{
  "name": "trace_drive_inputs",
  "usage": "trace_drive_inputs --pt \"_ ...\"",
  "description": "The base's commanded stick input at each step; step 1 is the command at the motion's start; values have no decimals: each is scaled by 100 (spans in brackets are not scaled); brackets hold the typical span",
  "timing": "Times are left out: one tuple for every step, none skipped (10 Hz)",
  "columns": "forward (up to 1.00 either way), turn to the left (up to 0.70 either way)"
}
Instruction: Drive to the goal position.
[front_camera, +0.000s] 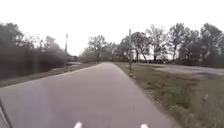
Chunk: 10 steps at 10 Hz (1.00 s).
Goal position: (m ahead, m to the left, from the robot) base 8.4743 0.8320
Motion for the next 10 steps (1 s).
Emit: trace_drive_inputs --pt "100 0" --pt "100 0" --pt "100 0" --pt "100 0" --pt "100 0" --pt "100 0" --pt "100 0" --pt "100 0" --pt "100 0" --pt "100 0"
